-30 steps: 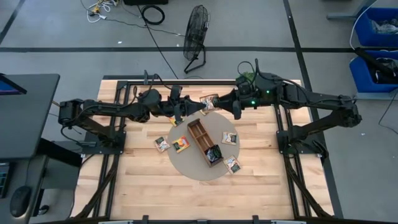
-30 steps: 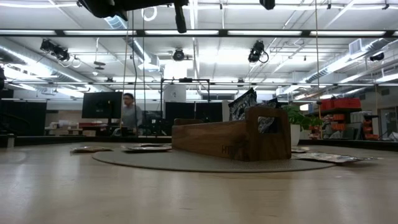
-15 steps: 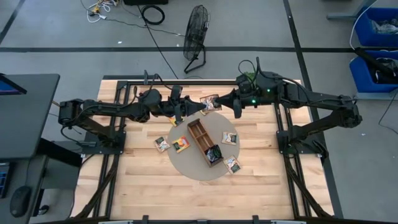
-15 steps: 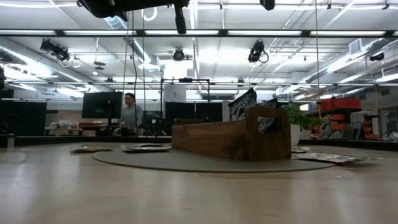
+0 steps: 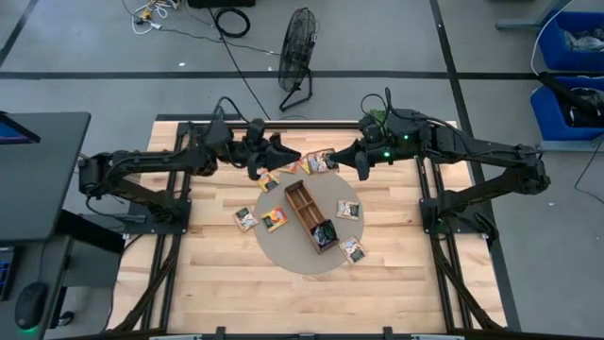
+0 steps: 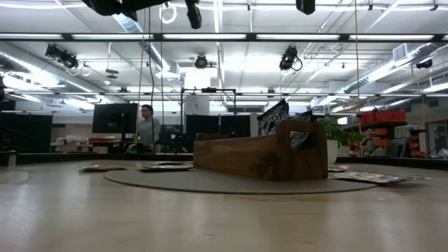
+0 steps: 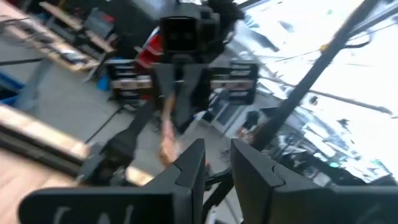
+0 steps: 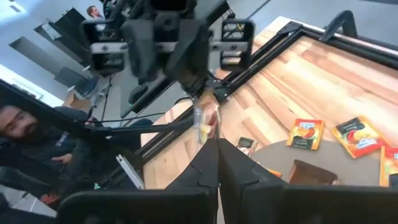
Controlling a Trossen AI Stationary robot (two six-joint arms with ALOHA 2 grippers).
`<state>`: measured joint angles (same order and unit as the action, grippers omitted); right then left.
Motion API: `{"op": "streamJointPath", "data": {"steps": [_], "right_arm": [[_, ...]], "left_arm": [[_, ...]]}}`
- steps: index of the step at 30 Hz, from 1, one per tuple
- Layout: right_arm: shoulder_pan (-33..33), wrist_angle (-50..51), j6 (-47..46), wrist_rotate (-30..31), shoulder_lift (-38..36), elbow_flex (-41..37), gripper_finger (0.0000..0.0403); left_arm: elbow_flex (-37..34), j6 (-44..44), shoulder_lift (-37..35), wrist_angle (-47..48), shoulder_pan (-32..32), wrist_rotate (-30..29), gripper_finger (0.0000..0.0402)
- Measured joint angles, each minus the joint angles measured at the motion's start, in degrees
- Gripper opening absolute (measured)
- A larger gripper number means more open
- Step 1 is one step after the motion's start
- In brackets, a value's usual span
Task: Pick & Place Tea
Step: Put the brown tea bag into the middle section of the wooden organizer
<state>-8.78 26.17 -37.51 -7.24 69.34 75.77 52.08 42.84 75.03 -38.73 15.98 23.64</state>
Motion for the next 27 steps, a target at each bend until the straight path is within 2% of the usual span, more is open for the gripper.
{"op": "streamJointPath", "data": {"steps": [5,9,16,19,22,27], "right_arm": [[-1.02,6.65,-2.86,-0.94,0.08,0.02,0.0],[-1.33,11.26,-4.5,-1.47,1.81,0.0,0.0],[-1.27,12.84,-7.05,-4.57,7.44,0.0,0.0],[-1.27,13.51,-7.04,-5.39,10.61,0.44,0.0],[-1.27,18.22,-5.38,-5.42,15.6,4.18,0.0],[-1.25,30.7,0.33,-3.53,25.47,14.93,0.0]], "left_arm": [[0.0,-9.97,-5.77,15.96,1.91,0.19,0.0068],[0.0,-17.0,-10.12,27.31,1.85,-3.37,0.0056],[0.0,-23.83,-18.44,35.78,1.87,-12.15,0.0039],[0.0,-26.36,-21.72,38.94,2.28,-13.01,0.0033],[0.02,-26.41,-24.42,44.02,3.15,-14.31,0.0028],[0.02,-27.45,-28.24,49.44,4.19,-15.12,0.0028]]}}
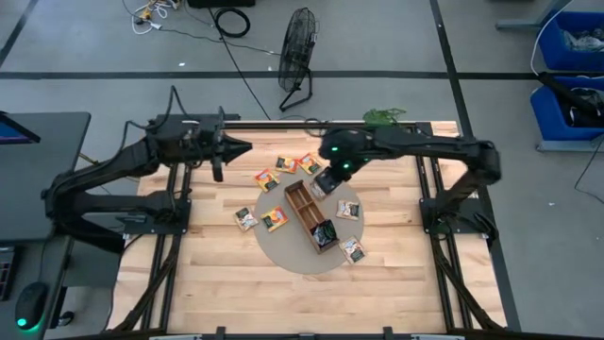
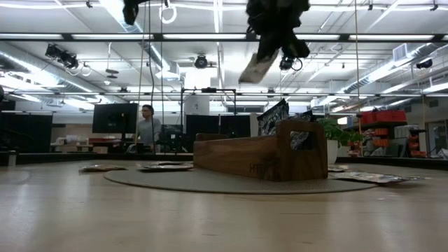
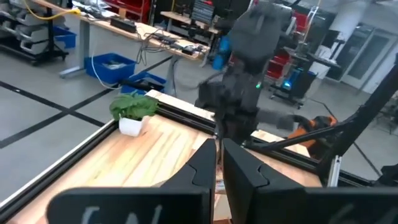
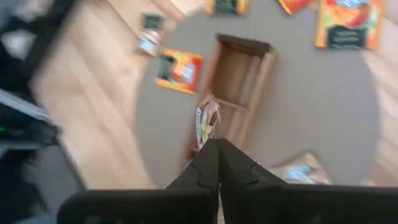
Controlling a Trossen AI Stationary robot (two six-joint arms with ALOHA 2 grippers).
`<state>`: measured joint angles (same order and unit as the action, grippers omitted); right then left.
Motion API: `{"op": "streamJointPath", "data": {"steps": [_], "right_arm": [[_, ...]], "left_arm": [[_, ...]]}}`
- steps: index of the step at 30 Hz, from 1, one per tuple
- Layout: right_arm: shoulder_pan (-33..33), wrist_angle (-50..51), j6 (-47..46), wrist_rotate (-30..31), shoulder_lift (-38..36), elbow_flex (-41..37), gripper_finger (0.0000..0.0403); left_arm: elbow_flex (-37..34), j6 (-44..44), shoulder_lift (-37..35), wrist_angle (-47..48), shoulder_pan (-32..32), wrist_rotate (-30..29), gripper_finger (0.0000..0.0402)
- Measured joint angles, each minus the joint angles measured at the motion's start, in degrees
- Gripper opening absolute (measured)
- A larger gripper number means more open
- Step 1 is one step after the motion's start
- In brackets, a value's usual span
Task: Pick & Place Tea
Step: Put the brown tea bag into the middle section of the wooden organizer
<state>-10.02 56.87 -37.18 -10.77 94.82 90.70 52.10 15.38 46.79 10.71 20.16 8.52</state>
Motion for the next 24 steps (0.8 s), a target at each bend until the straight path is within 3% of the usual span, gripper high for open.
{"op": "streamJointPath", "data": {"steps": [6,24], "right_arm": [[0.38,5.66,3.15,1.33,8.29,8.17,0.0],[3.95,5.91,-1.02,2.05,17.62,8.87,0.0]], "left_arm": [[0.0,-1.49,-4.25,4.49,1.31,-1.96,0.0027],[0.0,-2.61,-9.12,8.58,2.93,-2.54,0.0028]]}}
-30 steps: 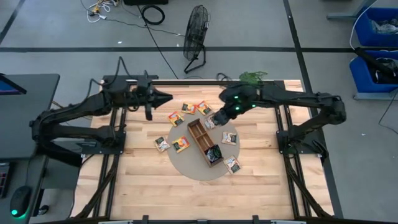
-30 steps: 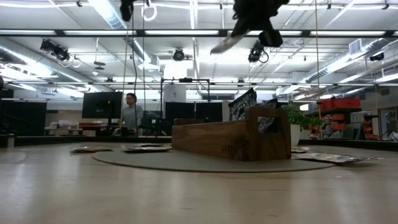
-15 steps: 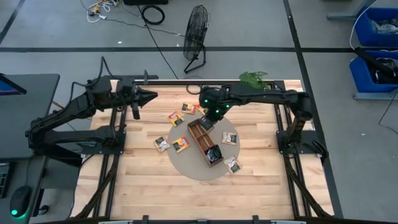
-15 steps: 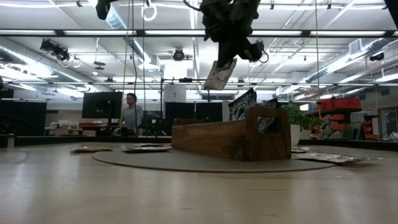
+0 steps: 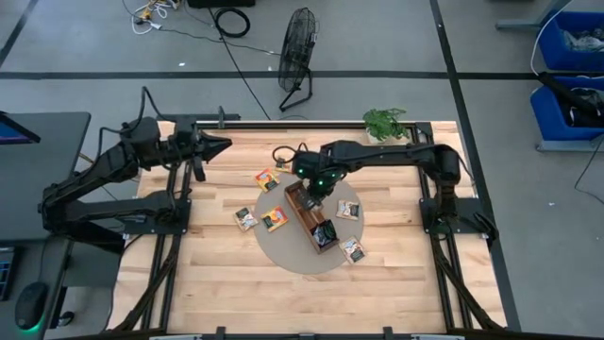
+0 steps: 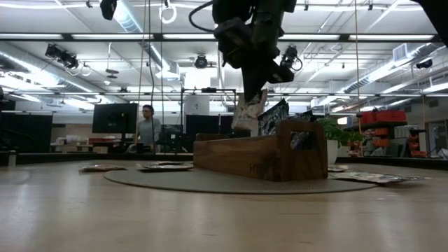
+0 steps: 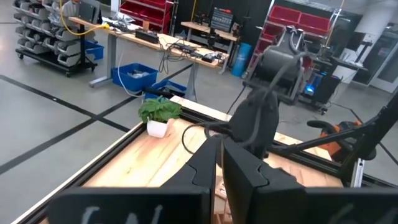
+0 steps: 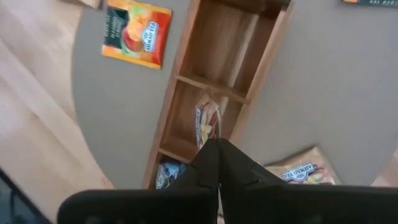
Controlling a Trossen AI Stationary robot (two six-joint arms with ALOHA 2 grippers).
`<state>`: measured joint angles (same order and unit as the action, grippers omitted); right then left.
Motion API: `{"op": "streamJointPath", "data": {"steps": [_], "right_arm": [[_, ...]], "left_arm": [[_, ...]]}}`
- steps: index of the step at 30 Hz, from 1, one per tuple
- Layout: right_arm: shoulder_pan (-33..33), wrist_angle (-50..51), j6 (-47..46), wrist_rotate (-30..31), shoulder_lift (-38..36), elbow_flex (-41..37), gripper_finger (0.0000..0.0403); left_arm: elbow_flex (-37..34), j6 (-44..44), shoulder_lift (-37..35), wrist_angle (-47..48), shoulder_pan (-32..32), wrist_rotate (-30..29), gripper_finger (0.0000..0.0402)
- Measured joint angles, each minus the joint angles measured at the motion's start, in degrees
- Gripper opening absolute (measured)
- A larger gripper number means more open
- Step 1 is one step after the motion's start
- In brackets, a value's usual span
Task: Pick & Place Tea
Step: Put the brown tea bag into the middle section of the wooden organizer
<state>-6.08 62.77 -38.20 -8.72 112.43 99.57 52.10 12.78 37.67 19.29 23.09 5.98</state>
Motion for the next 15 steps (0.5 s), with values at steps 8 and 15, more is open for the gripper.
{"op": "streamJointPath", "data": {"steps": [8,15], "right_arm": [[0.25,0.25,-2.11,0.75,1.83,0.0,0.0],[0.52,0.82,-3.39,0.81,1.8,0.0,0.0]], "left_arm": [[0.0,-0.02,0.0,0.06,0.0,0.02,0.0028],[0.0,-0.63,0.04,0.06,0.0,0.02,0.0028]]}}
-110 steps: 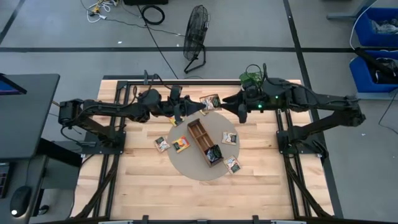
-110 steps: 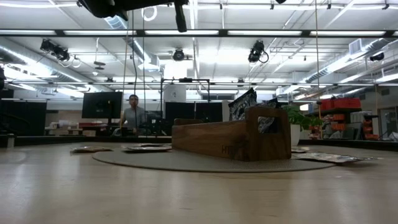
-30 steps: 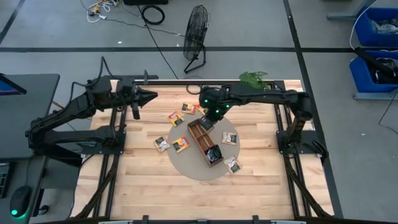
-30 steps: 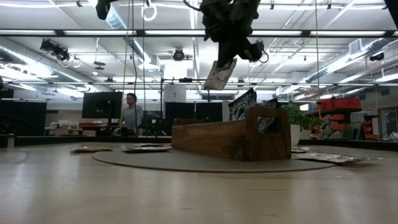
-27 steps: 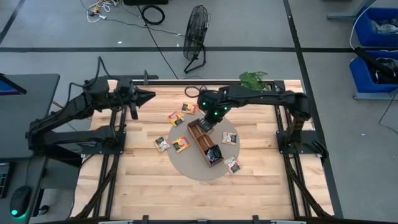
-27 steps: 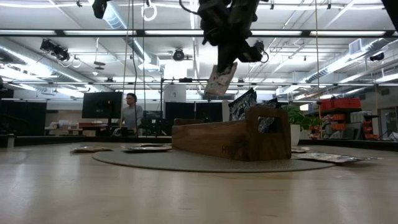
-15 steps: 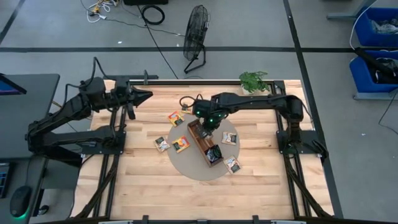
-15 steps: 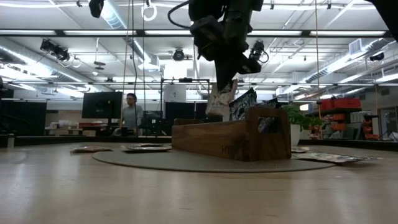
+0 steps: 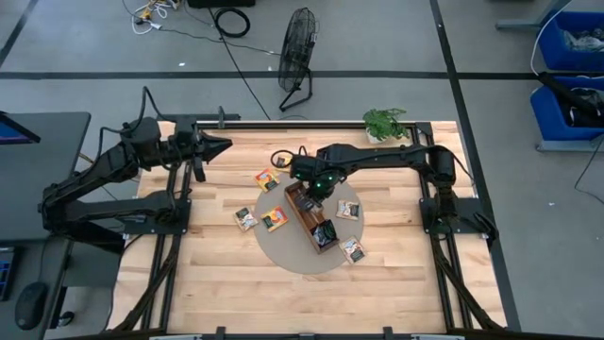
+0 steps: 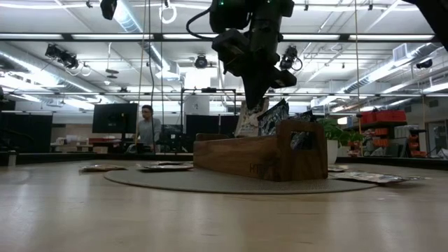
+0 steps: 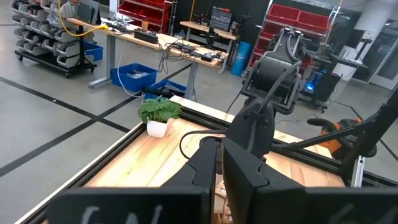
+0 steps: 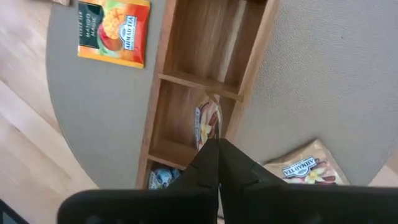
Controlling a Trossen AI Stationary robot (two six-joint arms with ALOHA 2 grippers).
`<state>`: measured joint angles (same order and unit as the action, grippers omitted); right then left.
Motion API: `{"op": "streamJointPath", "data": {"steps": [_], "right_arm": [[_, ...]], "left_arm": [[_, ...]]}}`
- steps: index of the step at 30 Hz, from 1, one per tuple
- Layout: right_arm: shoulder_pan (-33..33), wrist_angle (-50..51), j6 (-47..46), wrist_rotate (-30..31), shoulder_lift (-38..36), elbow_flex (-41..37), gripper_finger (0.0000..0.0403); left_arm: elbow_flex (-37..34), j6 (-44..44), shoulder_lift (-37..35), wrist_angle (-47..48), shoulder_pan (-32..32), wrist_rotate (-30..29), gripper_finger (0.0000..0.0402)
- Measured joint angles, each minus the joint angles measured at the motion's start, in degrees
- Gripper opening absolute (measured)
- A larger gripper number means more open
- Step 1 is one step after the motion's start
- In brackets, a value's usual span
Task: Pick & Place Tea
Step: Put the brown tea bag into the middle section of the wooden organizer
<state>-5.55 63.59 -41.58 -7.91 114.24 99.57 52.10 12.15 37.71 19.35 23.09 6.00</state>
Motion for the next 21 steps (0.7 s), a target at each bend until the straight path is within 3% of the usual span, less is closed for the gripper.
{"op": "streamJointPath", "data": {"steps": [11,21], "right_arm": [[2.28,0.49,-1.8,3.44,0.07,0.0,0.0],[1.95,-0.68,-2.59,-0.16,0.39,-2.9,0.0]], "left_arm": [[0.0,0.01,0.0,-0.04,0.0,0.0,0.0028],[0.0,0.23,0.0,-0.04,0.0,0.02,0.0028]]}}
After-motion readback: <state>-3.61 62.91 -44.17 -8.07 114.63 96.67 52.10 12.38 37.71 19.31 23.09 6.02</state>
